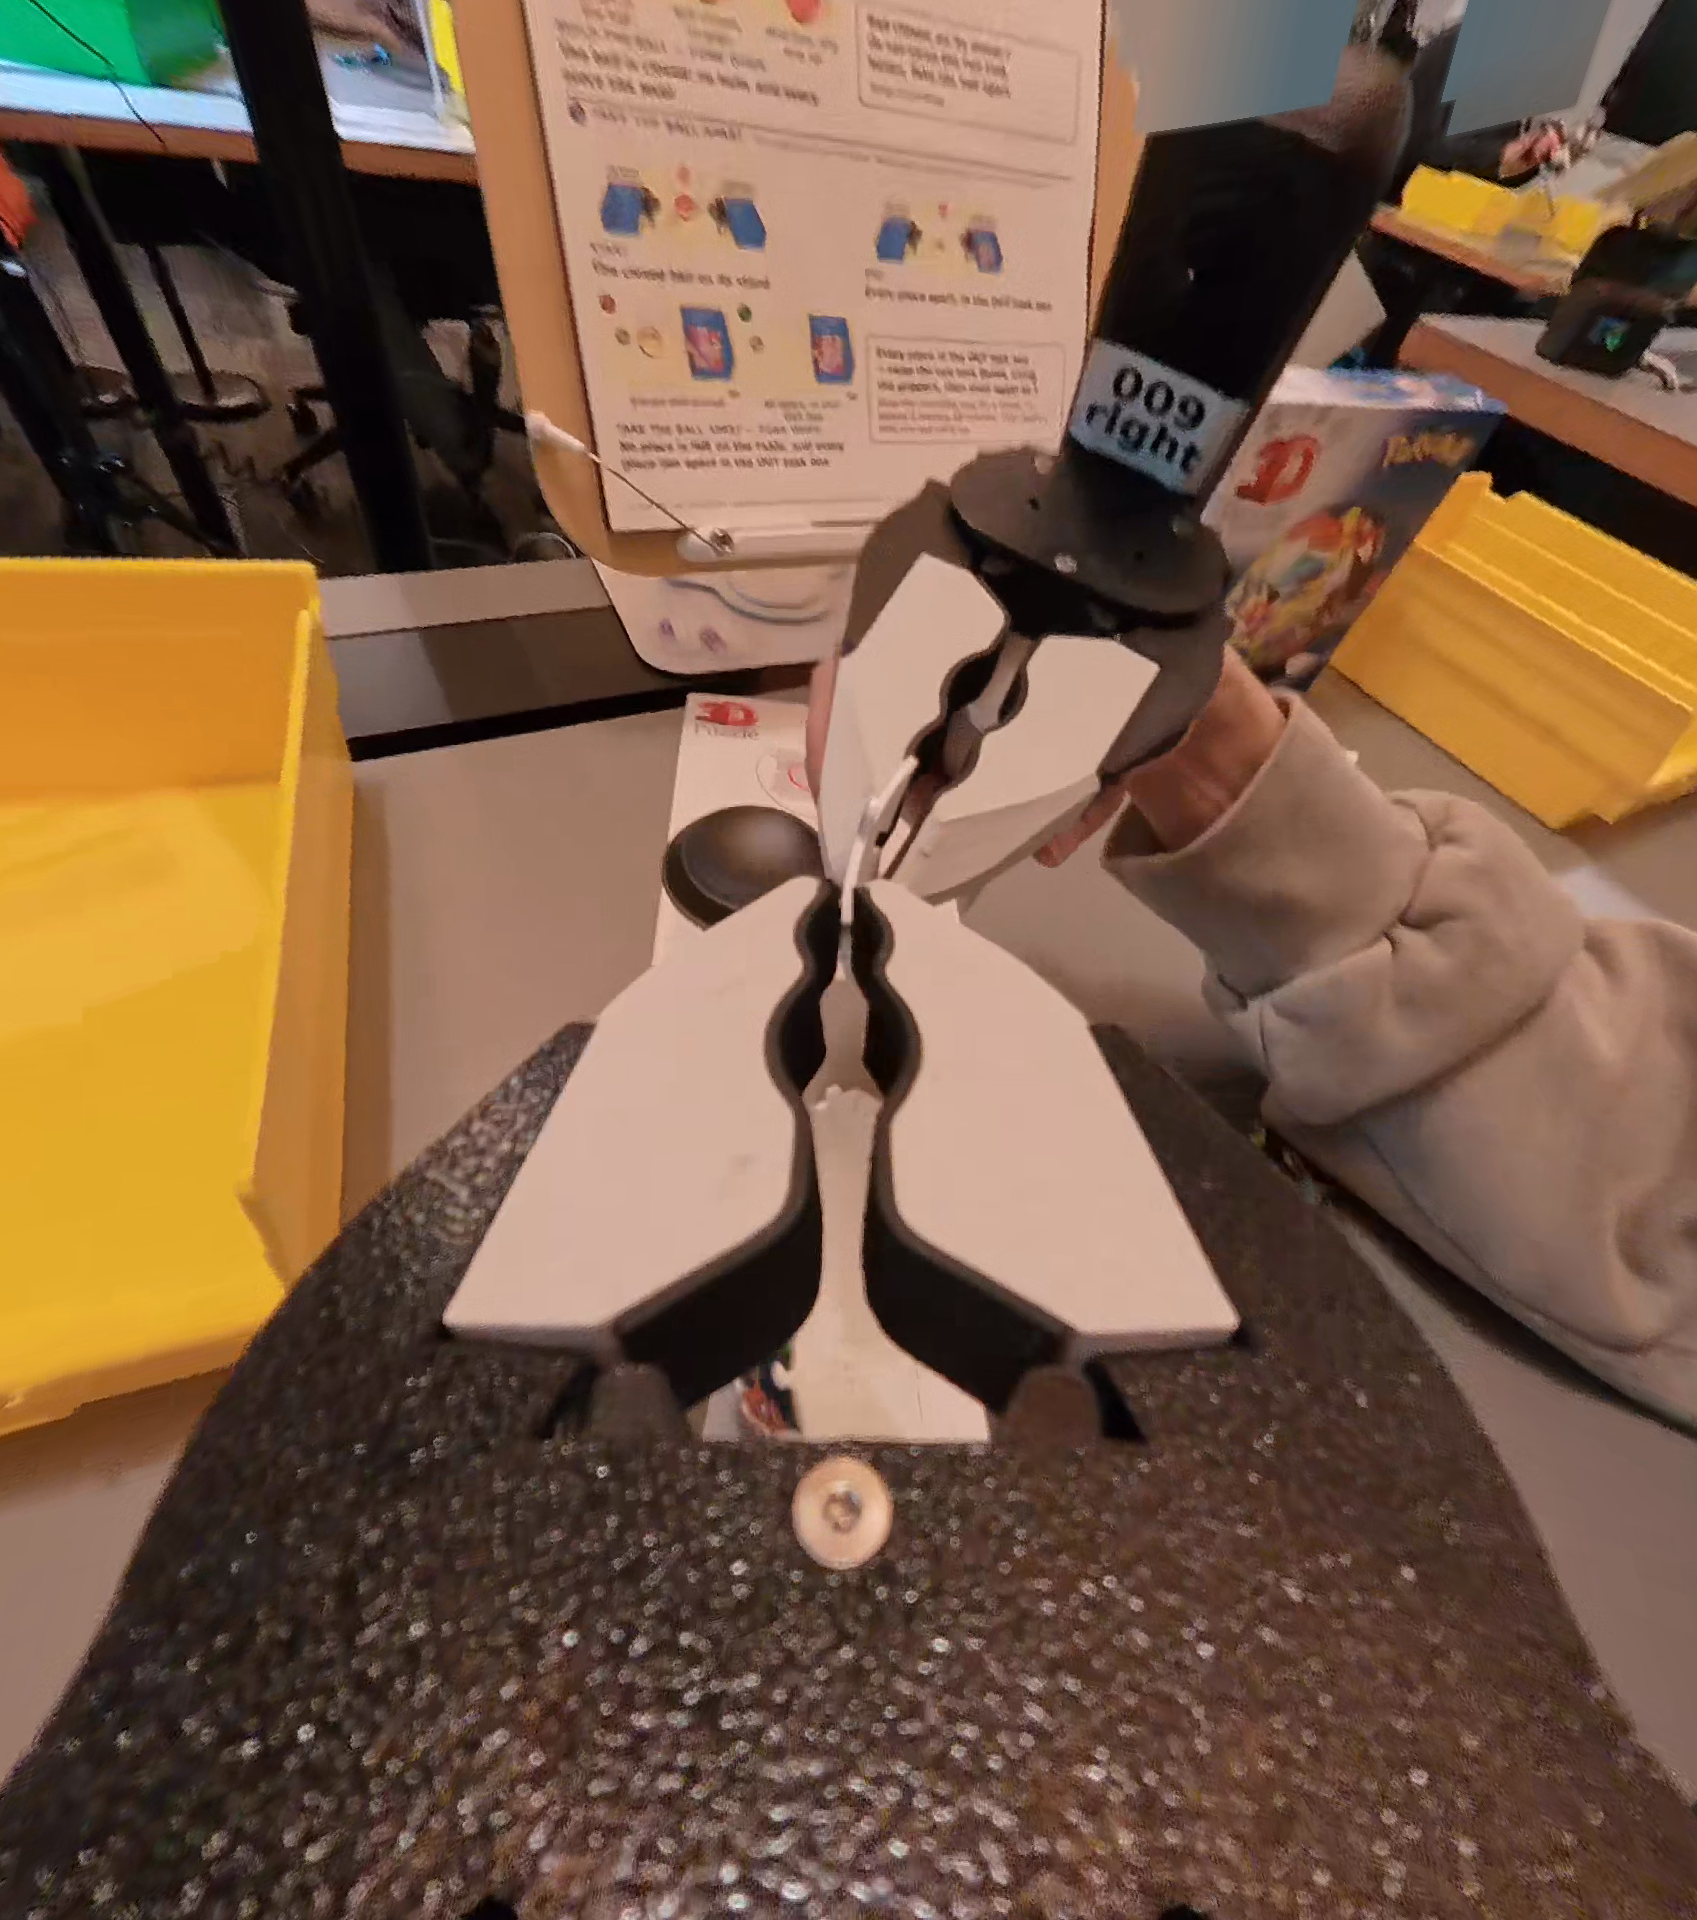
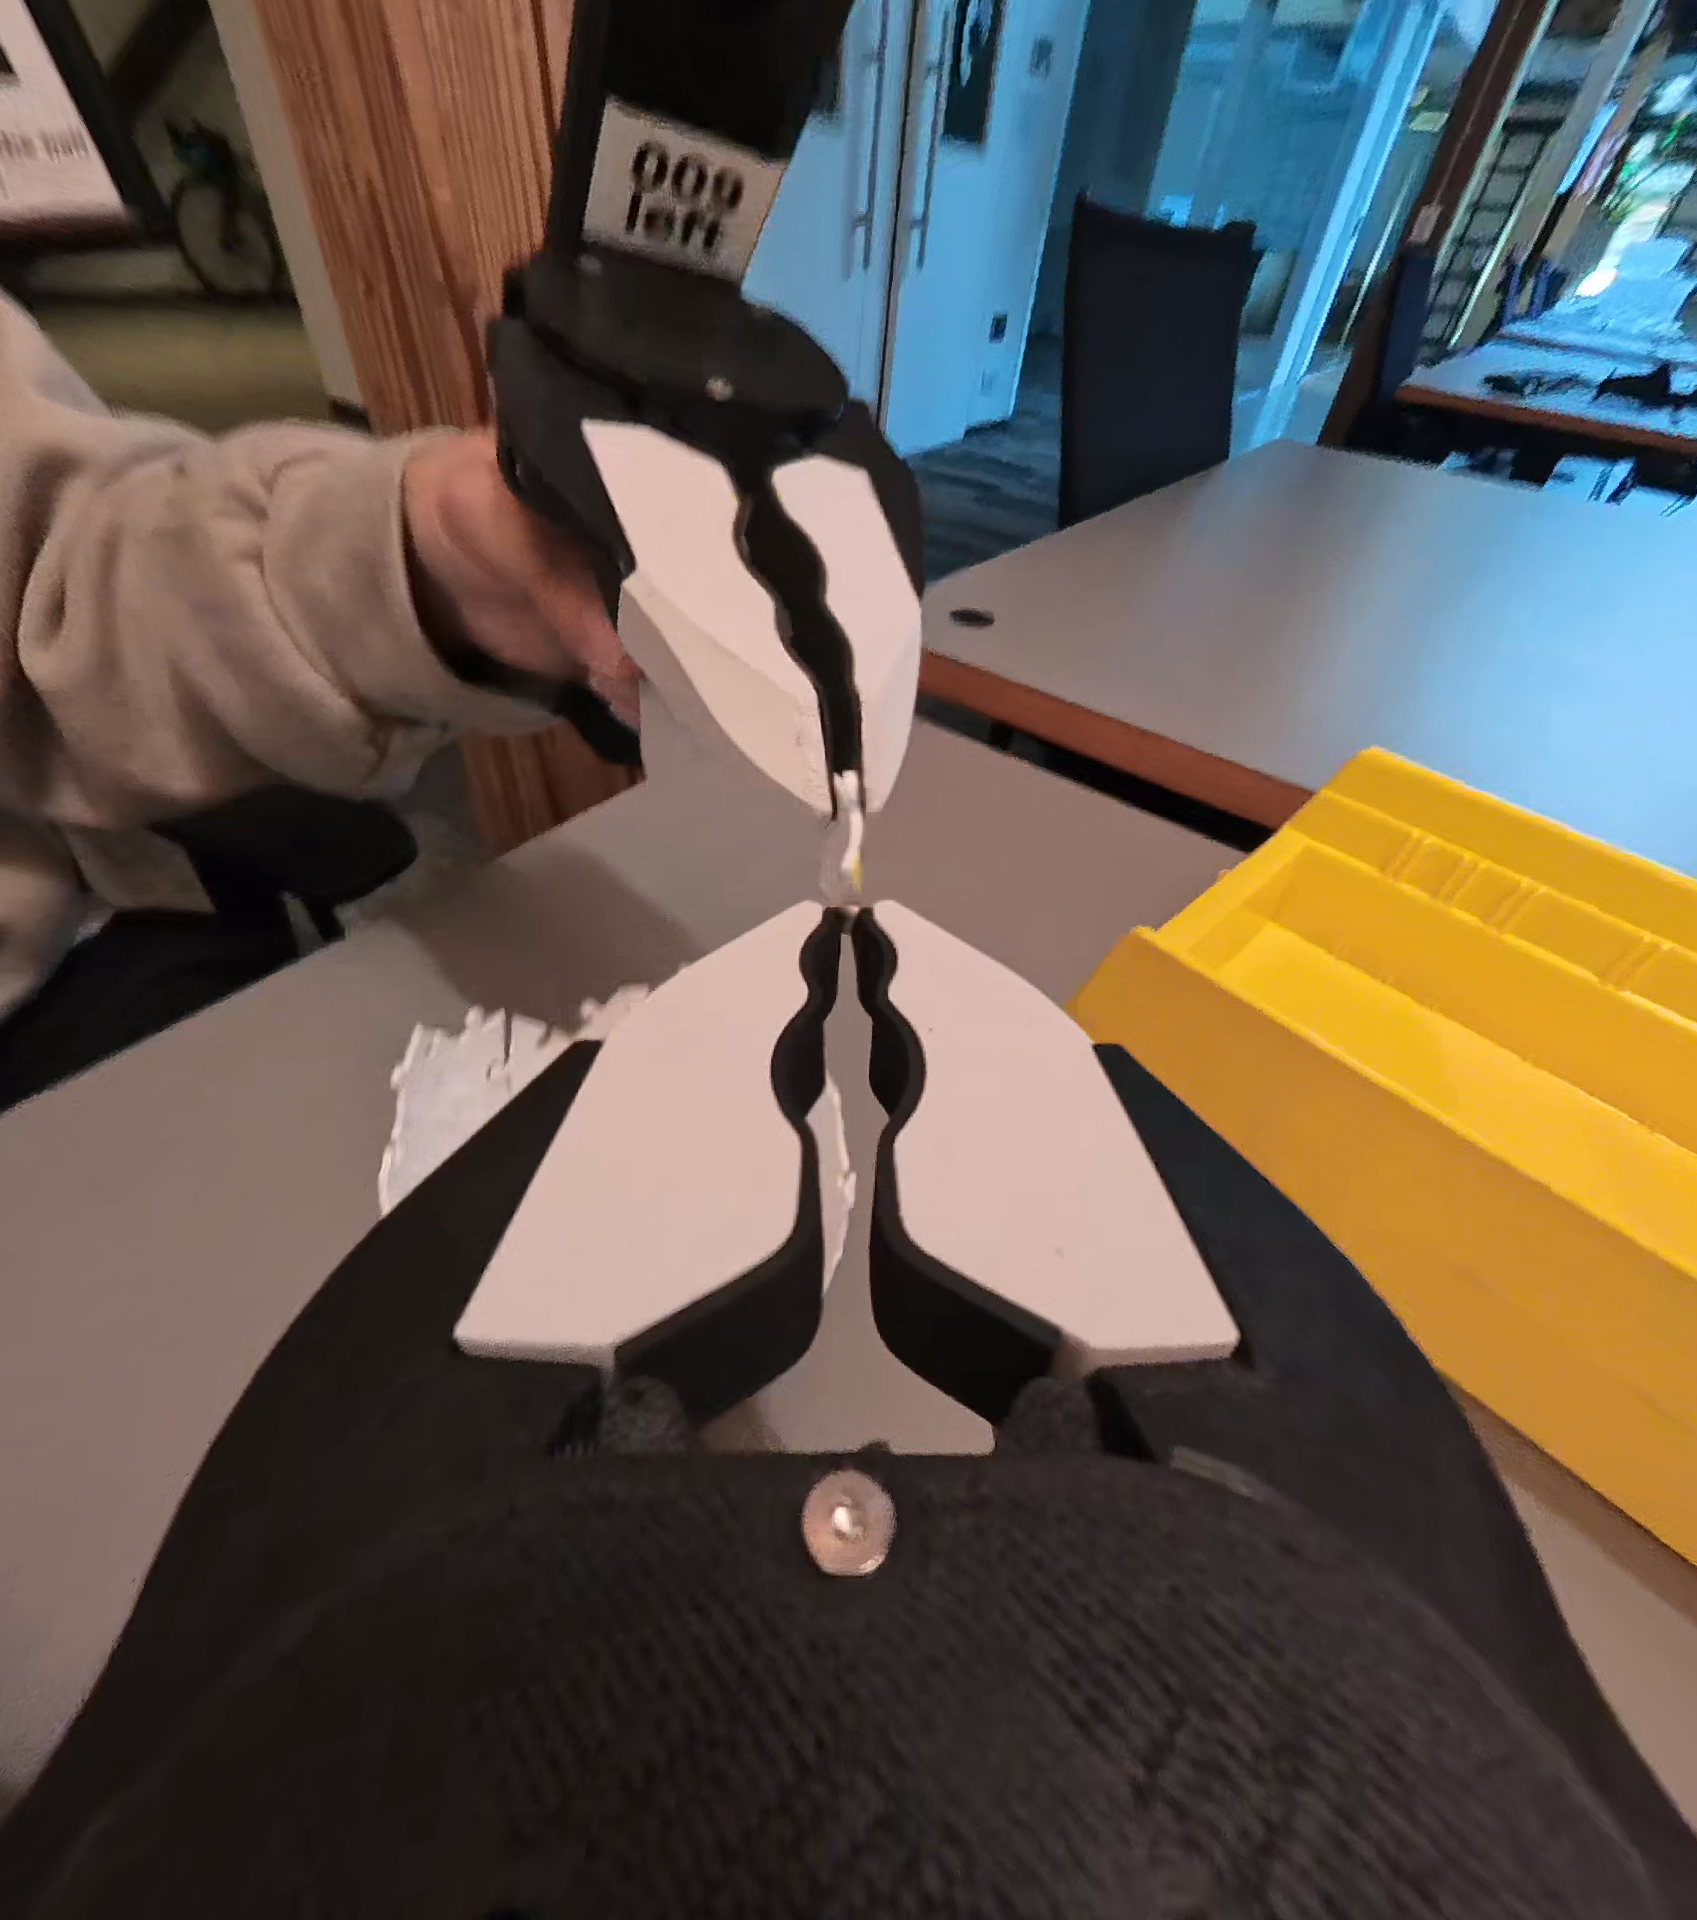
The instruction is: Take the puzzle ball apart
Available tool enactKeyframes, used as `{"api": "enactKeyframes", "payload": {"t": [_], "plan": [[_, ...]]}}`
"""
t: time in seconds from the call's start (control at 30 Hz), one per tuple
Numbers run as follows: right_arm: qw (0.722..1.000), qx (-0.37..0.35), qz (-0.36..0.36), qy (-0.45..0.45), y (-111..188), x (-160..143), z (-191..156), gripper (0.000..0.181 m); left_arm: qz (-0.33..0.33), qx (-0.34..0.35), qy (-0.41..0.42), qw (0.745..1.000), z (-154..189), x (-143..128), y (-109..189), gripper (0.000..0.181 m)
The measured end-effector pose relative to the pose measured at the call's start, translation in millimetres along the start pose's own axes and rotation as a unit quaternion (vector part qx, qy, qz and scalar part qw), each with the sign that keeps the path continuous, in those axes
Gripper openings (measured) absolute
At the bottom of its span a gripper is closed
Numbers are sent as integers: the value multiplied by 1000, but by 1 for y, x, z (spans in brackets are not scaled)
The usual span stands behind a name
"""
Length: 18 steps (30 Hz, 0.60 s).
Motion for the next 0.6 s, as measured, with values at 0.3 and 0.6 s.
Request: {"api": "enactKeyframes", "payload": {"t": [0.3,0.6], "plan": [[990,30,-138,-14,-18,-24,0,2,-166,21,-102,981,6,-13,-17,27],[988,48,-143,-47,-25,-36,5,2,-264,38,-131,955,16,-14,-31,15]]}}
Point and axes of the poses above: each gripper's, where its closed fingertips meet, y back along the fingers, x out of its top, z = x × y across the jaws, the point moved 9 cm from there along y, back along the fingers, and after that the axes turned 14 degrees about x, right-handed, at the moved point
